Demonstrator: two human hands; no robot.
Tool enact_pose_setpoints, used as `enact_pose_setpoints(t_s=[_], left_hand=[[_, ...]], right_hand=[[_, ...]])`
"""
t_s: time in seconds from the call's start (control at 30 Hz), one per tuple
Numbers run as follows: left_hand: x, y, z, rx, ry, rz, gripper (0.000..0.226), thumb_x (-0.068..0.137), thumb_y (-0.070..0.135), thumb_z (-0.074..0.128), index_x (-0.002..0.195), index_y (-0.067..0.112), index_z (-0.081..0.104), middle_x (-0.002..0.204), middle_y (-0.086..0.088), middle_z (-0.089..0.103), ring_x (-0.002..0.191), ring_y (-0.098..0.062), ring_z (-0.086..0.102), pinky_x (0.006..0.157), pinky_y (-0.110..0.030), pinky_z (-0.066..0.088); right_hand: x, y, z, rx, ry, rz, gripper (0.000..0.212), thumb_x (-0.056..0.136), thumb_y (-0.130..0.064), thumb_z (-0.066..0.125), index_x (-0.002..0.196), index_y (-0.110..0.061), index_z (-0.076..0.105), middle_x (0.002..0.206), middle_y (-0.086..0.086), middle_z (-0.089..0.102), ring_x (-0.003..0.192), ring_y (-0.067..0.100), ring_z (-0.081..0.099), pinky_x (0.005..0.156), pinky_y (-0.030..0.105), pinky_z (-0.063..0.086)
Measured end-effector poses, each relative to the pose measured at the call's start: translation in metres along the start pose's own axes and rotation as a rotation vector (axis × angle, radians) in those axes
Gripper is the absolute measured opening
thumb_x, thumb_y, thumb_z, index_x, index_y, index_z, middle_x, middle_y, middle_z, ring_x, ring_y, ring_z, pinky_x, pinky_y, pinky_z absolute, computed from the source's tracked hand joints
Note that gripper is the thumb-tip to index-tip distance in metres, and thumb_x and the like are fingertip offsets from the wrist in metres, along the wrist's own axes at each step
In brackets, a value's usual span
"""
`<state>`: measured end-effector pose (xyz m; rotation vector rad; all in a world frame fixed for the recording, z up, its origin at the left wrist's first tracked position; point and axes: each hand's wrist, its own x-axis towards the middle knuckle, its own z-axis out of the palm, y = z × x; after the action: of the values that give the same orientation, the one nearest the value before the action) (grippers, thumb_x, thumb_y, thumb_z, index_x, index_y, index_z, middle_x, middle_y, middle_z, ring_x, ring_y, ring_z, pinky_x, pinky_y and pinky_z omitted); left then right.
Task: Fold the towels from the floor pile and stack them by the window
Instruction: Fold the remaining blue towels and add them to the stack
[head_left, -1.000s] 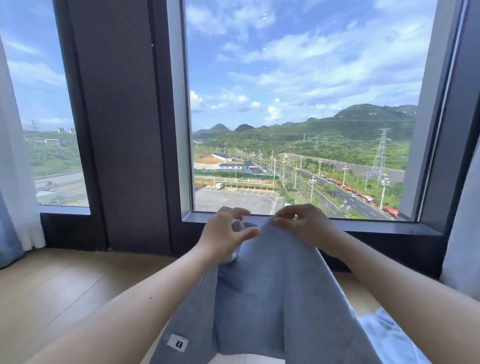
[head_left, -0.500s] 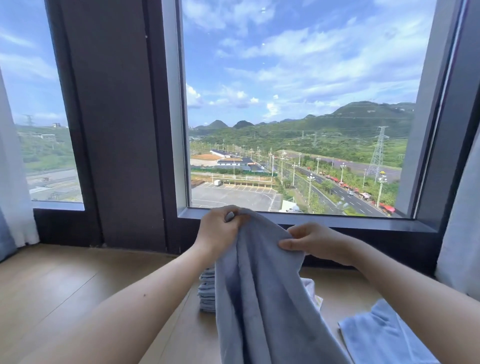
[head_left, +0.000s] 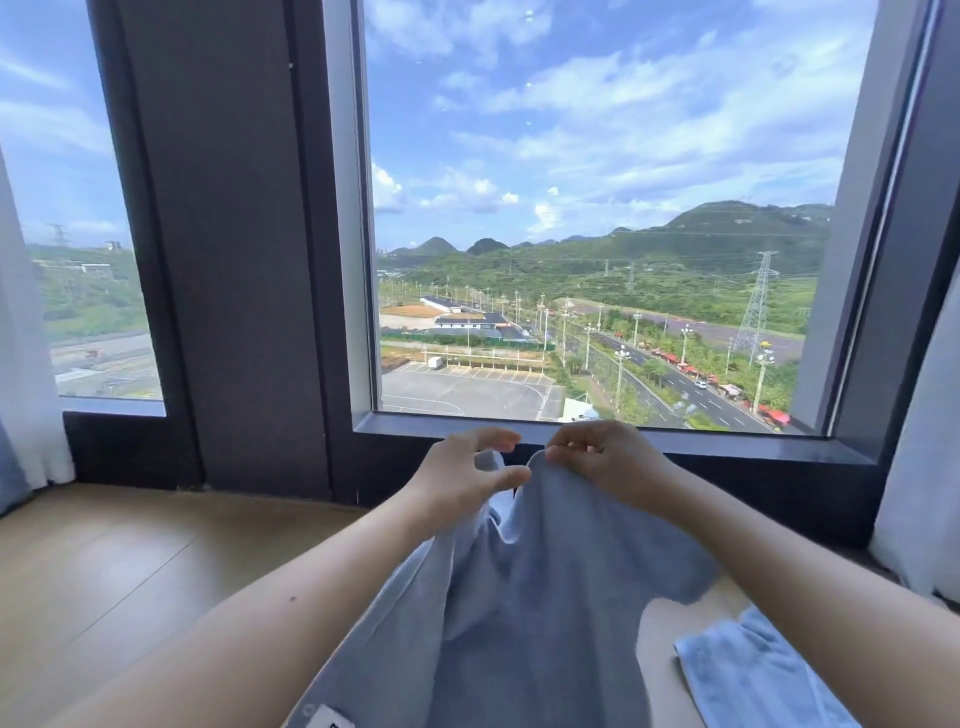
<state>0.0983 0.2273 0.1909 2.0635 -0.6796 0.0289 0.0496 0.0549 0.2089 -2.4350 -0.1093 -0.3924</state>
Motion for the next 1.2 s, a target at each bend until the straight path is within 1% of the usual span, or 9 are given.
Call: enact_pose_setpoints(t_s=[0.1, 0.17, 0.3, 0.4, 0.6, 0.77, 0.9, 1.03, 1.2], left_hand=[[0.002, 0.0, 0.008, -0.016, -0.024, 0.003, 0.018, 0.083, 0.023, 0.068, 0.1, 0.018, 0.069, 0.054, 0.018, 0.048, 0.043, 0.006, 0.045, 0.046, -0.008, 0.032], [0.0, 0.0, 0.011, 0.003, -0.012, 0.011, 0.009, 0.082, 0.021, 0.068, 0.088, 0.014, 0.068, 0.046, 0.018, 0.044, 0.036, 0.005, 0.041, 0.04, -0.008, 0.029], [0.001, 0.002, 0.009, -0.078, 0.132, 0.027, 0.002, 0.083, 0.024, 0.07, 0.082, 0.022, 0.069, 0.08, 0.006, 0.066, 0.078, 0.001, 0.057, 0.062, -0.007, 0.04], [0.003, 0.003, 0.006, -0.088, 0.189, 0.013, 0.005, 0.084, 0.023, 0.068, 0.085, 0.018, 0.07, 0.086, 0.006, 0.066, 0.094, -0.005, 0.058, 0.077, -0.015, 0.039], [0.003, -0.002, -0.002, -0.128, 0.255, -0.019, 0.008, 0.086, 0.025, 0.066, 0.09, 0.018, 0.07, 0.091, 0.008, 0.064, 0.096, -0.004, 0.054, 0.083, -0.016, 0.036], [0.004, -0.008, -0.013, -0.178, 0.341, -0.073, 0.004, 0.086, 0.024, 0.066, 0.085, 0.021, 0.067, 0.085, 0.008, 0.062, 0.094, -0.008, 0.053, 0.08, -0.019, 0.036], [0.0, -0.011, -0.008, -0.097, 0.195, -0.101, 0.022, 0.083, 0.028, 0.07, 0.102, 0.021, 0.065, 0.099, 0.004, 0.064, 0.097, -0.011, 0.056, 0.075, -0.018, 0.039], [-0.003, 0.0, 0.004, -0.072, 0.047, -0.058, 0.037, 0.079, 0.034, 0.072, 0.114, 0.025, 0.061, 0.103, 0.006, 0.063, 0.098, -0.008, 0.055, 0.082, -0.019, 0.038], [-0.004, 0.003, 0.013, 0.093, 0.023, 0.029, 0.007, 0.082, 0.028, 0.069, 0.089, 0.028, 0.067, 0.092, 0.009, 0.066, 0.095, -0.008, 0.058, 0.076, -0.017, 0.039]], right_hand=[[0.004, -0.005, 0.004, -0.018, 0.024, -0.055, 0.017, 0.088, -0.023, 0.062, 0.073, -0.029, 0.065, 0.062, -0.014, 0.055, 0.058, -0.001, 0.046, 0.055, 0.012, 0.033], [0.004, -0.006, 0.005, 0.002, 0.034, -0.077, 0.01, 0.086, -0.021, 0.064, 0.078, -0.024, 0.07, 0.055, -0.018, 0.056, 0.054, -0.006, 0.048, 0.054, 0.01, 0.034], [0.003, -0.007, 0.002, 0.006, 0.036, -0.087, 0.013, 0.086, -0.026, 0.066, 0.073, -0.023, 0.068, 0.063, -0.012, 0.057, 0.058, 0.0, 0.045, 0.054, 0.013, 0.033], [-0.002, -0.002, -0.003, -0.003, -0.07, 0.004, 0.021, 0.086, -0.029, 0.065, 0.066, -0.023, 0.061, 0.063, -0.008, 0.055, 0.058, 0.002, 0.045, 0.053, 0.011, 0.033], [-0.013, 0.02, -0.011, -0.119, -0.255, 0.17, 0.027, 0.085, -0.027, 0.064, 0.094, -0.002, 0.066, 0.081, 0.003, 0.057, 0.073, 0.011, 0.049, 0.064, 0.025, 0.036], [-0.016, 0.03, -0.017, -0.117, -0.172, 0.204, 0.011, 0.088, -0.026, 0.062, 0.081, -0.019, 0.067, 0.083, -0.004, 0.065, 0.075, 0.006, 0.055, 0.063, 0.015, 0.039], [-0.01, 0.018, -0.013, -0.075, -0.054, 0.124, 0.013, 0.09, -0.027, 0.059, 0.079, -0.024, 0.065, 0.081, -0.007, 0.063, 0.078, 0.008, 0.056, 0.063, 0.016, 0.039], [-0.005, 0.002, 0.0, -0.054, -0.031, 0.05, 0.013, 0.09, -0.029, 0.059, 0.084, -0.023, 0.068, 0.083, -0.007, 0.065, 0.075, 0.005, 0.055, 0.062, 0.017, 0.039], [-0.001, -0.006, 0.007, -0.007, 0.043, -0.001, 0.014, 0.089, -0.026, 0.06, 0.082, -0.02, 0.071, 0.08, 0.002, 0.066, 0.073, 0.01, 0.052, 0.06, 0.021, 0.037]])
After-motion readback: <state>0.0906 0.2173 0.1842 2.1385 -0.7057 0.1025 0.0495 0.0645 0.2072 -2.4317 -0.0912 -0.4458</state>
